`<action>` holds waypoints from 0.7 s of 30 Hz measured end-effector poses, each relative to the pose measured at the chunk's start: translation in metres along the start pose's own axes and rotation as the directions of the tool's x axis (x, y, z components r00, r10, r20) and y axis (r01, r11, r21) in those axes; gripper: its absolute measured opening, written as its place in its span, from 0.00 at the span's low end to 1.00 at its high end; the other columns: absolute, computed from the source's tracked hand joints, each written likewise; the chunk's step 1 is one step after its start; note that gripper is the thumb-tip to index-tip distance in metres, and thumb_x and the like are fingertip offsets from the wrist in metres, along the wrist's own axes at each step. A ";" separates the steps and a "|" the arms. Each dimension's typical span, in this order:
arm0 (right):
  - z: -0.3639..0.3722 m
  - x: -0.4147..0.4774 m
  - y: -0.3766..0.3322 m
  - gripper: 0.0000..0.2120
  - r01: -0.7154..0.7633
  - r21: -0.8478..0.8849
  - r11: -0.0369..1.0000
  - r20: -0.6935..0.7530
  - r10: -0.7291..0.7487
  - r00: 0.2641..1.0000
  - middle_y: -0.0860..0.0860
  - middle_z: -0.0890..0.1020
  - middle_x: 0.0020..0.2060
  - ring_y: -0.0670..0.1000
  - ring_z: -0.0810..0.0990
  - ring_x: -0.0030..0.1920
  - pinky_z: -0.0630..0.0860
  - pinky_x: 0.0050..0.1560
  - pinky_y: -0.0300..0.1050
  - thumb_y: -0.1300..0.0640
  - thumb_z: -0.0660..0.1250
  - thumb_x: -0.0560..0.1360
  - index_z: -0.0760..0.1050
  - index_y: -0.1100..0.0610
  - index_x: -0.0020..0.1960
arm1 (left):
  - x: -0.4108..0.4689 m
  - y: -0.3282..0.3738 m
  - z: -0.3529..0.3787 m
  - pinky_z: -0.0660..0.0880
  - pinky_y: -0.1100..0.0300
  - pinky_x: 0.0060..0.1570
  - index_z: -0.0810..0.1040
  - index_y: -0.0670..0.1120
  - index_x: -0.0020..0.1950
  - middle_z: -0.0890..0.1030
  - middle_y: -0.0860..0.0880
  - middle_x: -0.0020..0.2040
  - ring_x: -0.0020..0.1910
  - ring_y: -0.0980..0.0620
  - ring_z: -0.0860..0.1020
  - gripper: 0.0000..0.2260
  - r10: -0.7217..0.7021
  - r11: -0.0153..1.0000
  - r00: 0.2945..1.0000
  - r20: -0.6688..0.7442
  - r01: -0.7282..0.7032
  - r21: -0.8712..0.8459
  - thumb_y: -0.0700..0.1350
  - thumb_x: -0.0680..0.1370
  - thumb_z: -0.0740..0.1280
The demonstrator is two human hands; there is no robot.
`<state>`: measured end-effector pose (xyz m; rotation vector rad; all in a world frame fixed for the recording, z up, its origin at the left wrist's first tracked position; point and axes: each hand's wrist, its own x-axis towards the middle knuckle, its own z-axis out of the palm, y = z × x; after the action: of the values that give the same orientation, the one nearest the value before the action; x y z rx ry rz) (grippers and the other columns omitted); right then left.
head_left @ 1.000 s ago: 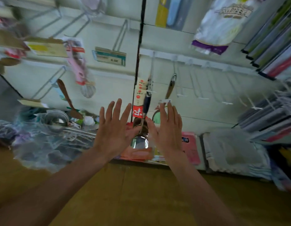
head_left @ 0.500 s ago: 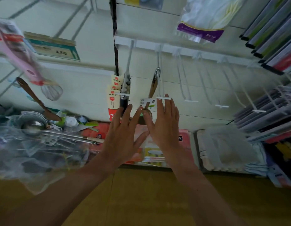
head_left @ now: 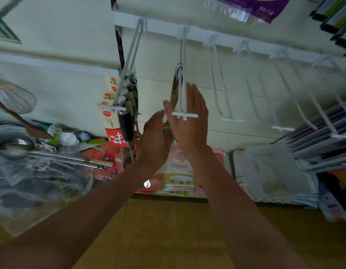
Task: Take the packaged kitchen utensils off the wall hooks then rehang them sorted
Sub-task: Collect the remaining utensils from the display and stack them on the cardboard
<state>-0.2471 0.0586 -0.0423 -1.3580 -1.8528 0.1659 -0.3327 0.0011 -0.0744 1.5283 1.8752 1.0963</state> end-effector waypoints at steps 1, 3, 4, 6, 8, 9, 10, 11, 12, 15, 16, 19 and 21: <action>0.002 0.003 0.001 0.35 0.008 -0.001 1.000 -0.004 -0.008 1.000 0.66 0.72 0.70 0.66 0.71 0.70 0.71 0.67 0.67 0.48 0.72 0.75 0.67 0.67 0.73 | 0.007 0.001 0.004 0.75 0.45 0.62 0.65 0.45 0.75 0.73 0.46 0.69 0.67 0.46 0.73 0.27 -0.064 0.996 0.998 -0.003 0.064 -0.066 0.55 0.78 0.61; 0.005 0.009 0.003 0.35 0.017 0.006 1.000 0.001 -0.017 1.000 0.65 0.71 0.70 0.65 0.71 0.71 0.70 0.68 0.65 0.45 0.69 0.76 0.66 0.67 0.73 | 0.021 0.002 0.007 0.73 0.45 0.64 0.67 0.42 0.73 0.75 0.44 0.66 0.65 0.46 0.74 0.32 -0.193 0.964 0.981 -0.019 0.186 -0.189 0.58 0.73 0.63; 0.005 0.012 0.003 0.35 0.019 0.011 1.000 0.007 -0.019 1.000 0.65 0.71 0.71 0.65 0.71 0.71 0.69 0.69 0.64 0.44 0.68 0.77 0.66 0.66 0.74 | 0.028 0.001 0.011 0.71 0.46 0.66 0.66 0.41 0.73 0.74 0.42 0.67 0.66 0.44 0.73 0.34 -0.250 0.945 0.968 -0.007 0.242 -0.219 0.57 0.71 0.65; 0.006 0.016 0.002 0.34 0.025 0.032 0.999 0.014 -0.025 1.000 0.64 0.73 0.69 0.64 0.72 0.70 0.70 0.69 0.62 0.44 0.67 0.77 0.66 0.66 0.73 | 0.039 0.005 0.012 0.71 0.50 0.67 0.63 0.41 0.76 0.72 0.40 0.70 0.68 0.42 0.72 0.32 -0.355 0.917 0.935 0.017 0.351 -0.191 0.47 0.74 0.69; 0.009 0.018 0.003 0.29 0.026 0.081 0.996 -0.014 -0.025 1.000 0.61 0.79 0.62 0.62 0.78 0.62 0.74 0.65 0.60 0.46 0.69 0.77 0.71 0.65 0.70 | 0.050 -0.001 0.020 0.74 0.60 0.58 0.63 0.38 0.75 0.72 0.35 0.69 0.67 0.38 0.72 0.26 -0.394 0.905 0.918 0.034 0.394 -0.159 0.38 0.78 0.65; 0.011 0.020 0.003 0.26 0.020 0.122 0.992 -0.028 -0.016 0.999 0.60 0.82 0.56 0.61 0.81 0.56 0.77 0.61 0.60 0.48 0.70 0.77 0.74 0.64 0.67 | 0.054 -0.002 0.026 0.73 0.66 0.50 0.64 0.34 0.73 0.71 0.31 0.67 0.67 0.35 0.72 0.22 -0.392 0.909 0.917 0.068 0.398 -0.121 0.36 0.80 0.62; 0.014 0.020 0.003 0.22 0.003 0.170 0.985 -0.027 0.001 1.000 0.58 0.83 0.51 0.60 0.83 0.51 0.78 0.56 0.61 0.50 0.70 0.77 0.75 0.64 0.64 | 0.057 -0.005 0.028 0.73 0.67 0.45 0.67 0.33 0.71 0.72 0.29 0.64 0.65 0.33 0.72 0.19 -0.375 0.917 0.924 0.073 0.381 -0.118 0.36 0.81 0.60; 0.016 0.021 0.003 0.19 -0.017 0.209 0.978 -0.011 0.020 1.000 0.58 0.83 0.47 0.60 0.83 0.47 0.79 0.53 0.61 0.51 0.69 0.78 0.76 0.64 0.62 | 0.058 -0.010 0.029 0.73 0.63 0.44 0.70 0.32 0.67 0.76 0.30 0.60 0.62 0.34 0.75 0.17 -0.381 0.909 0.923 0.048 0.384 -0.161 0.36 0.80 0.62; 0.017 0.022 0.002 0.17 -0.031 0.226 0.974 0.001 0.031 1.000 0.57 0.83 0.45 0.59 0.83 0.44 0.80 0.50 0.61 0.52 0.68 0.79 0.76 0.63 0.61 | 0.059 -0.015 0.028 0.73 0.61 0.45 0.74 0.33 0.63 0.80 0.36 0.55 0.57 0.38 0.78 0.15 -0.370 0.908 0.929 0.028 0.368 -0.201 0.37 0.78 0.66; 0.015 0.023 0.003 0.15 -0.034 0.247 0.968 -0.015 0.039 0.999 0.56 0.82 0.41 0.58 0.82 0.40 0.80 0.46 0.63 0.52 0.64 0.79 0.76 0.63 0.57 | 0.060 -0.028 0.028 0.73 0.73 0.40 0.79 0.42 0.56 0.80 0.52 0.46 0.45 0.53 0.79 0.11 -0.310 0.909 0.948 0.076 0.319 -0.269 0.40 0.74 0.73; 0.014 0.022 0.004 0.15 -0.038 0.256 0.966 -0.013 0.043 0.999 0.55 0.81 0.41 0.58 0.82 0.40 0.79 0.46 0.64 0.52 0.63 0.79 0.77 0.62 0.56 | 0.060 -0.025 0.028 0.73 0.74 0.38 0.79 0.43 0.53 0.80 0.52 0.44 0.43 0.53 0.79 0.09 -0.303 0.906 0.949 0.091 0.316 -0.282 0.40 0.74 0.73; 0.007 0.017 0.001 0.16 -0.057 0.274 0.960 -0.003 0.061 0.998 0.52 0.81 0.43 0.58 0.82 0.42 0.79 0.45 0.63 0.52 0.62 0.78 0.77 0.62 0.57 | 0.055 -0.027 0.026 0.79 0.57 0.47 0.79 0.50 0.44 0.82 0.52 0.41 0.45 0.47 0.82 0.08 -0.290 0.897 0.946 0.143 0.321 -0.305 0.39 0.71 0.75; 0.002 0.015 0.000 0.14 -0.048 0.237 0.970 -0.010 0.052 0.999 0.53 0.83 0.43 0.56 0.83 0.42 0.80 0.44 0.61 0.52 0.64 0.79 0.77 0.62 0.58 | 0.047 -0.029 0.025 0.80 0.50 0.49 0.80 0.53 0.39 0.83 0.52 0.38 0.43 0.48 0.83 0.10 -0.280 0.887 0.943 0.181 0.326 -0.327 0.38 0.71 0.76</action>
<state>-0.2500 0.0720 -0.0358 -1.2370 -1.7249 0.3886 -0.3417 0.0513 -0.1068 1.0356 1.6501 1.0868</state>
